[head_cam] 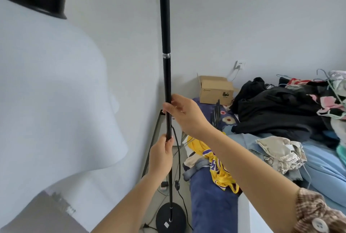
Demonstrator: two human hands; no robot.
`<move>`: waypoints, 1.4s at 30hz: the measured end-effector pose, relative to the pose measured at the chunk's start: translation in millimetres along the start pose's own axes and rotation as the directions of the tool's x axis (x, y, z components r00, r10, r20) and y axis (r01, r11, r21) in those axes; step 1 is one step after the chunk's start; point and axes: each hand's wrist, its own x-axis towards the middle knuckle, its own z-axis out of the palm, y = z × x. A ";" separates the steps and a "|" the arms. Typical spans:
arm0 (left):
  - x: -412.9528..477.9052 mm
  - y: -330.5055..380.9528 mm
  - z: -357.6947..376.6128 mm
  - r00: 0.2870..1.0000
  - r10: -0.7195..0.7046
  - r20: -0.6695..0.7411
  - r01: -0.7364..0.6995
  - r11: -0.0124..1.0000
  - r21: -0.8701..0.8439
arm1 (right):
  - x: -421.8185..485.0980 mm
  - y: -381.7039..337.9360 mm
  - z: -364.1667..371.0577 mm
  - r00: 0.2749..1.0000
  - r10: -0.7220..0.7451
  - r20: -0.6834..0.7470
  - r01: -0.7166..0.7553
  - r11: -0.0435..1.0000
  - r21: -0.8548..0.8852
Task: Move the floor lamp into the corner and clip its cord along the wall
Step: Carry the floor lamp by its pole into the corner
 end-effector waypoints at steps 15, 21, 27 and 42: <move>-166.1 32.2 -117.3 0.919 0.334 0.209 -0.309 0.941 -0.140 | -192.5 -169.9 40.6 0.932 -0.024 -0.361 -0.031 0.989 -0.147; -253.2 38.5 -141.7 0.837 0.435 0.332 -0.386 0.899 -0.205 | -291.0 -218.9 54.0 0.865 0.071 -0.496 -0.156 0.979 -0.132; -339.5 56.3 -135.7 0.742 0.513 0.431 -0.427 0.858 -0.286 | -388.6 -243.1 44.9 0.780 0.158 -0.606 -0.279 0.954 -0.110; -602.7 170.4 -30.3 0.427 0.636 0.643 -0.387 0.771 -0.506 | -676.3 -267.3 -82.1 0.537 0.254 -0.805 -0.481 0.876 -0.044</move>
